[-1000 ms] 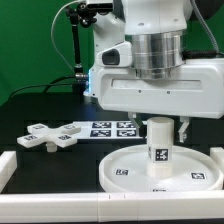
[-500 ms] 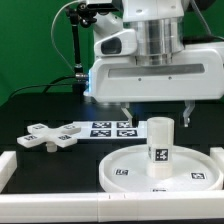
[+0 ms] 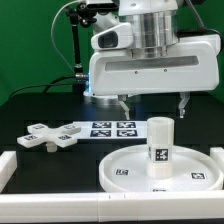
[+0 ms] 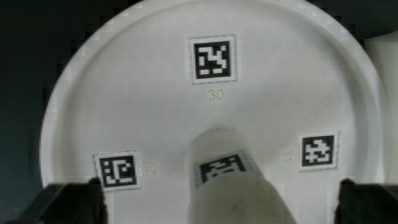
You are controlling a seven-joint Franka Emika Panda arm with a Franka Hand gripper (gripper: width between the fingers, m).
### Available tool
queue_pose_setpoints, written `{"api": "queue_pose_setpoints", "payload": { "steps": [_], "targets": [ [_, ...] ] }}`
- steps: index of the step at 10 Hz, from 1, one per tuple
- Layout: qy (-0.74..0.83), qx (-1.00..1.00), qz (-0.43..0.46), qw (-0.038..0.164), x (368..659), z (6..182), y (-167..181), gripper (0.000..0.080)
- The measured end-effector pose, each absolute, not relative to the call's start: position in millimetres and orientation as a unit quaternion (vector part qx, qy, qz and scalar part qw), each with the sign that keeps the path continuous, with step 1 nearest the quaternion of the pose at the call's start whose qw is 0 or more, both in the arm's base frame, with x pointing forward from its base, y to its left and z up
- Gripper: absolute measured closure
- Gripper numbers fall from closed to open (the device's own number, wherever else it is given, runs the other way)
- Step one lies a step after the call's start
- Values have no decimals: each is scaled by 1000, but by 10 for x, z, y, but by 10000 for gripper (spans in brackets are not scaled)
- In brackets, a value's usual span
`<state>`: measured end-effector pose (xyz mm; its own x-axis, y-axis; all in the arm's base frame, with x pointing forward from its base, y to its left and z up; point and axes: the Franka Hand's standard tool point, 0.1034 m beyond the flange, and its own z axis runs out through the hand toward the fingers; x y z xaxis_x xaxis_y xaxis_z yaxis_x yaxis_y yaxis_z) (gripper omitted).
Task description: Assemble round table
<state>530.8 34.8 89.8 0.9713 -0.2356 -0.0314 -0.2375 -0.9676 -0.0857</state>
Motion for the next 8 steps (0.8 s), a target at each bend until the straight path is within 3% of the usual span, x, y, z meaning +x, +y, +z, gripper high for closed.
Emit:
{"api": "queue_pose_setpoints", "payload": {
  "steps": [4,8],
  "targets": [
    [29,-998,3,54,4970,913,-180,151],
    [22,-998,5,55,4966,895,-117,151]
  ]
}}
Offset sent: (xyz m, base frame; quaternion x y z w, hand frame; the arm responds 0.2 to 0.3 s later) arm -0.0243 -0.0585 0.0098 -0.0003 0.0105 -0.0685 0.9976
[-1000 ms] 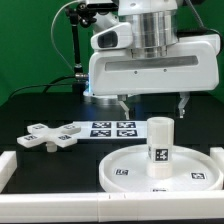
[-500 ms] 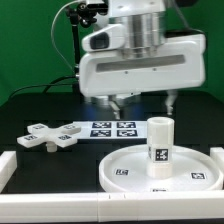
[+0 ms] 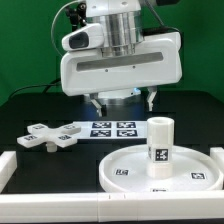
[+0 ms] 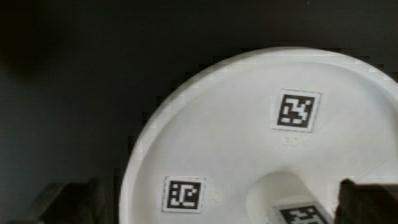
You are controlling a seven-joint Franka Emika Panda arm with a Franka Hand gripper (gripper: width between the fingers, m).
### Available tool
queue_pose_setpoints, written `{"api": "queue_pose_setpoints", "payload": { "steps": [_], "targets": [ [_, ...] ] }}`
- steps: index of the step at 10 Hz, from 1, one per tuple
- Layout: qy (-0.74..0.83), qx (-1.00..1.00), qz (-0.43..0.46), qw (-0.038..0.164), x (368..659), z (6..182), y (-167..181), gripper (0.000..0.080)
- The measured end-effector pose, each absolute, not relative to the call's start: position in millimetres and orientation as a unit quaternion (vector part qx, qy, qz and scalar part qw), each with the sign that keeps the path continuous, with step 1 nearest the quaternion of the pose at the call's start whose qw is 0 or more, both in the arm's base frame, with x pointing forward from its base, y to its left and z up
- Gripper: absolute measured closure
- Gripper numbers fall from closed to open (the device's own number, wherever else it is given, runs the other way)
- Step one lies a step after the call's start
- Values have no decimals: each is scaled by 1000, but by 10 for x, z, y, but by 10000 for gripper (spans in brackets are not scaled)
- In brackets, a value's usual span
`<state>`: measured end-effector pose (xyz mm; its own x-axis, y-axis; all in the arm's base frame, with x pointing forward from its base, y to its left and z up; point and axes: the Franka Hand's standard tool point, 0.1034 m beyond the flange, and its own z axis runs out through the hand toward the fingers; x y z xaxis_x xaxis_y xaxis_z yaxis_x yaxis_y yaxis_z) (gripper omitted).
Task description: Assemble round table
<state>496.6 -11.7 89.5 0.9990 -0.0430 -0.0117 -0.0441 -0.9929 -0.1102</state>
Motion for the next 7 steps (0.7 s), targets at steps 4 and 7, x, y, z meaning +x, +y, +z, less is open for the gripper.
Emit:
{"api": "queue_pose_setpoints", "payload": {
  "steps": [4,7],
  "targets": [
    [49,-998,10,45,4745,905,-692,151],
    [68,-997,-2,31,4679,855,-1015,151]
  ]
}}
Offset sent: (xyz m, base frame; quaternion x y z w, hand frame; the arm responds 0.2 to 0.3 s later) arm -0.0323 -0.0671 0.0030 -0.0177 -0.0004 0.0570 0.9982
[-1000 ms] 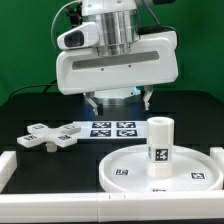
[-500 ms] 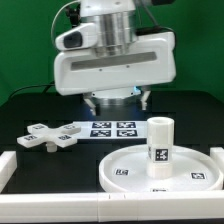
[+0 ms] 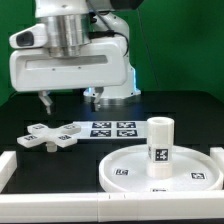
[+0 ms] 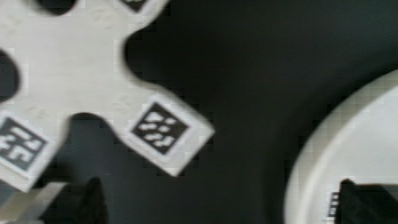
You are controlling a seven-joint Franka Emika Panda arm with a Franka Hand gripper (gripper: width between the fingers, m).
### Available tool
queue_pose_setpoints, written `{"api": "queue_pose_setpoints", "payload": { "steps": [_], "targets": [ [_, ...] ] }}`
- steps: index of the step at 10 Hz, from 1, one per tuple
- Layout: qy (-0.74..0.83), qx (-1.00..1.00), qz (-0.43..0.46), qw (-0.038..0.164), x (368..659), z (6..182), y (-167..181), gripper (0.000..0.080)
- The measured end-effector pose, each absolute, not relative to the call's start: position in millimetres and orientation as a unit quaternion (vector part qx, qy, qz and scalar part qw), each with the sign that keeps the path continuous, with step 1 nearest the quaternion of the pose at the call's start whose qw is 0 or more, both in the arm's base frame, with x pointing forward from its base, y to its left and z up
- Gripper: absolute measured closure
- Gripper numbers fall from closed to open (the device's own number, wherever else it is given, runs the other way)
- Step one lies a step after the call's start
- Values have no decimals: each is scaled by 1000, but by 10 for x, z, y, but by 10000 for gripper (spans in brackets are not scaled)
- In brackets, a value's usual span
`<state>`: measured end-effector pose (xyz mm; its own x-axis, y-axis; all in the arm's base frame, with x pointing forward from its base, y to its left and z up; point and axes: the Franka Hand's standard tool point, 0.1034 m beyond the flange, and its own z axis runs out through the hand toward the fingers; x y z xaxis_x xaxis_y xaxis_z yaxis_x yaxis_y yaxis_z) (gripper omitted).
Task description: Assemble round table
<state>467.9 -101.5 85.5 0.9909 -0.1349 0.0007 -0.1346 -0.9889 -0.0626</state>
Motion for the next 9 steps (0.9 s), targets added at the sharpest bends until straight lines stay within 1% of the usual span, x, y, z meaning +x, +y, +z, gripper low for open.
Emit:
{"api": "queue_pose_setpoints", "payload": {
  "steps": [3,4,6,9],
  "targets": [
    [64,-997,-2,31,4682,849,-993,151],
    [74,-997,-4,29,4671,819,-1002,151],
    [27,-999,0,23,4471,714,-1283,151],
    [12,-1000,1,21,4361,689,-1453,151]
  ]
}}
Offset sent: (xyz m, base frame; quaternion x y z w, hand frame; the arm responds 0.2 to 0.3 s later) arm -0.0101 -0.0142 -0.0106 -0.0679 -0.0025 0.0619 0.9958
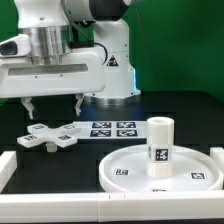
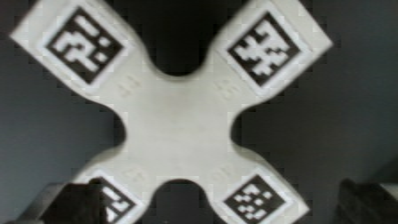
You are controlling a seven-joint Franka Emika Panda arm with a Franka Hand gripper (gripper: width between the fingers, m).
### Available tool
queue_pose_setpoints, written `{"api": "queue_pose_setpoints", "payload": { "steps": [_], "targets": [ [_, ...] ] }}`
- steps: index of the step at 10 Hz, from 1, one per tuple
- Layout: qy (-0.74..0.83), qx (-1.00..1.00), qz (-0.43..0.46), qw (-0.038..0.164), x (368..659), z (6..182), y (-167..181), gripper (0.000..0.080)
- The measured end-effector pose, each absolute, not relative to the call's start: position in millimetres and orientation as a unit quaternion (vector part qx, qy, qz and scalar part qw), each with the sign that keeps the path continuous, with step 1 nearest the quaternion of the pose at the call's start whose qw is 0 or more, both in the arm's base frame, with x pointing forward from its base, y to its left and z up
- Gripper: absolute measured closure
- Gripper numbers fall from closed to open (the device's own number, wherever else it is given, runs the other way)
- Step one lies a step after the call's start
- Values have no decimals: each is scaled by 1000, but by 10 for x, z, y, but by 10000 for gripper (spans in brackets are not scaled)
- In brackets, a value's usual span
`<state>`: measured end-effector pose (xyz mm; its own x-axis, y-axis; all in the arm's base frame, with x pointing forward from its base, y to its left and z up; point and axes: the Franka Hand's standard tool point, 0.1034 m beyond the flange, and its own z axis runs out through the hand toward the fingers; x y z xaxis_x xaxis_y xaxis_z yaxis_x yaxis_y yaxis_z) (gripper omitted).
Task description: Assemble round table
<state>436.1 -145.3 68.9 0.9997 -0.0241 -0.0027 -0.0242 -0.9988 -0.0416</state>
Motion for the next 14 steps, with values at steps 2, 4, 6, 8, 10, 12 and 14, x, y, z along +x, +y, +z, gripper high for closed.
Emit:
{"api": "queue_pose_setpoints", "payload": {
  "steps": [2,4,6,8,10,12,14],
  "targets": [
    [10,-1000,1,21,4365,687,-1439,151],
    [-13,-1000,-1,17,4360,640,-1490,151],
    [-8,-1000,7,17,4302,546,-1538,151],
    [-8,-1000,9,16,4289,512,-1524,151],
    [-8,-1000,10,16,4290,498,-1521,151],
    [-7,-1000,13,17,4282,472,-1513,151],
    [-8,-1000,16,17,4268,440,-1511,151]
  ]
}}
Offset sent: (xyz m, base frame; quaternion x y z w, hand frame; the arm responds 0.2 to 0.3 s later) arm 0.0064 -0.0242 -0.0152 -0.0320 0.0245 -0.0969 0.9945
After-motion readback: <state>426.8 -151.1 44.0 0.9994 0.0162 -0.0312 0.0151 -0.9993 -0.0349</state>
